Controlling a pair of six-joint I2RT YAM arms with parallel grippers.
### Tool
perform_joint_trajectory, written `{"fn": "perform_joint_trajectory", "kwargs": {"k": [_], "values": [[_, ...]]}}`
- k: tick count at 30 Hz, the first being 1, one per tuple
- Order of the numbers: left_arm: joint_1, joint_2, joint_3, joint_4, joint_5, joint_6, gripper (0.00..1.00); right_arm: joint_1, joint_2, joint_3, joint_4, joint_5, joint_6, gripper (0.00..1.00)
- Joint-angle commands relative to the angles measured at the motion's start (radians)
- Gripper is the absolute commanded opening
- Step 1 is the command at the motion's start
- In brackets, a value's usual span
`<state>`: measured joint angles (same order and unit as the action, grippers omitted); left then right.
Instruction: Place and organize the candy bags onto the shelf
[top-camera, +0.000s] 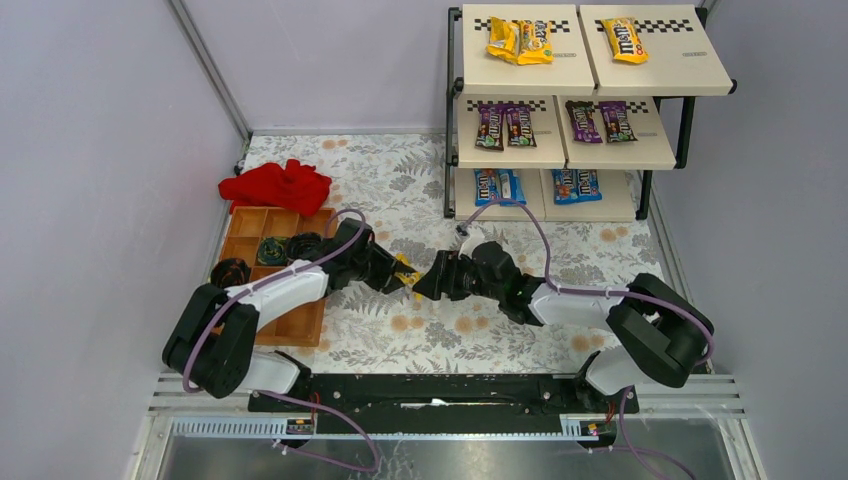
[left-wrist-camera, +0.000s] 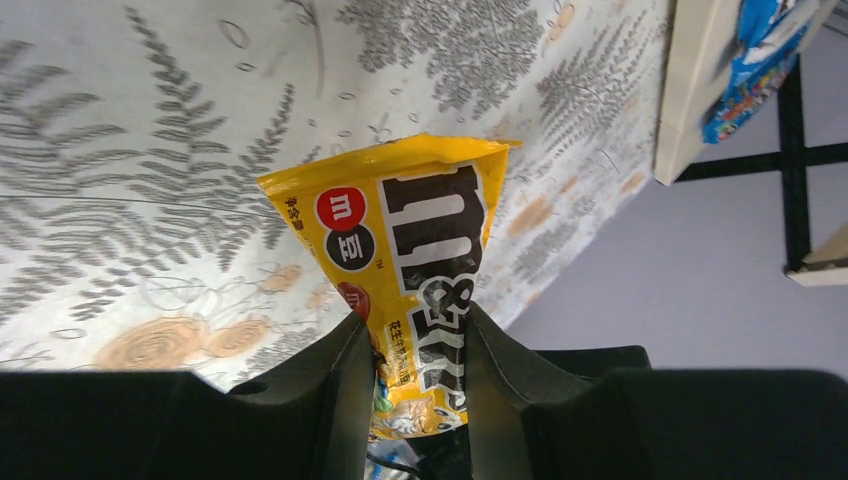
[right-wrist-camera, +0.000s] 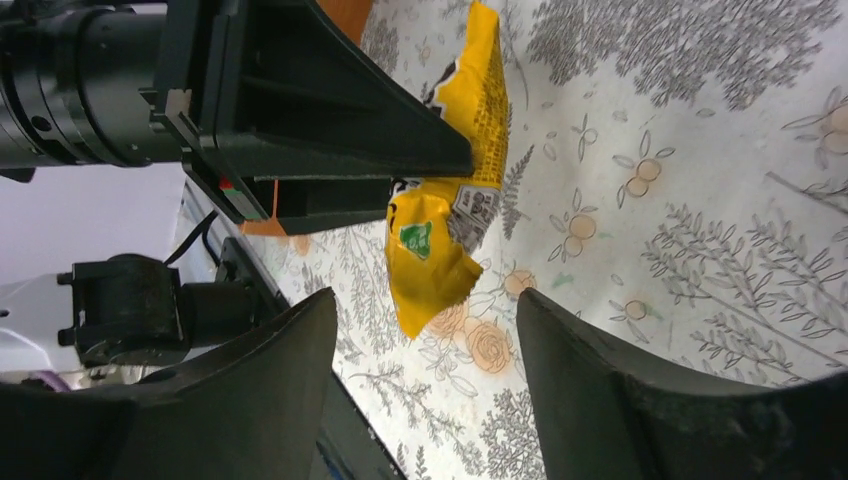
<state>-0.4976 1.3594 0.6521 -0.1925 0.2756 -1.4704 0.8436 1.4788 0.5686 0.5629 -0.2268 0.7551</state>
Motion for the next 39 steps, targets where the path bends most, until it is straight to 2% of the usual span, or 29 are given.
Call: {"fn": "perform_joint_trajectory", "kwargs": {"k": [1, 12, 19, 21, 23, 25, 27, 32, 36, 39], "values": [[0.005, 0.028, -0.003, 0.182, 0.104, -0.126, 0.38, 0.018, -0.034, -0.003, 0.059, 0.163, -0.011, 0.70], [0.005, 0.076, -0.018, 0.265, 0.116, -0.183, 0.37, 0.048, -0.008, 0.016, 0.081, 0.220, -0.016, 0.54], [0.005, 0.095, -0.011, 0.272, 0.125, -0.187, 0.37, 0.059, -0.011, 0.023, 0.072, 0.274, -0.019, 0.39], [0.005, 0.098, -0.010, 0.274, 0.125, -0.186, 0.38, 0.060, -0.013, 0.027, 0.071, 0.275, -0.020, 0.30], [0.005, 0.099, -0.006, 0.268, 0.122, -0.178, 0.44, 0.060, -0.020, 0.024, 0.076, 0.279, -0.023, 0.22], [0.005, 0.094, 0.000, 0.250, 0.113, -0.157, 0.61, 0.059, -0.035, 0.018, 0.069, 0.298, -0.029, 0.14], [0.009, 0.080, 0.003, 0.235, 0.101, -0.123, 0.74, 0.060, -0.054, 0.008, 0.055, 0.324, -0.038, 0.07], [0.043, 0.008, 0.049, 0.085, 0.025, 0.011, 0.96, 0.058, -0.128, -0.014, -0.048, 0.434, -0.089, 0.01], [0.089, -0.055, 0.139, -0.056, -0.067, 0.178, 0.99, 0.046, -0.219, -0.030, -0.147, 0.523, -0.169, 0.00], [0.126, -0.093, 0.196, -0.128, -0.115, 0.296, 0.99, 0.005, -0.288, -0.024, -0.225, 0.530, -0.222, 0.00]]}}
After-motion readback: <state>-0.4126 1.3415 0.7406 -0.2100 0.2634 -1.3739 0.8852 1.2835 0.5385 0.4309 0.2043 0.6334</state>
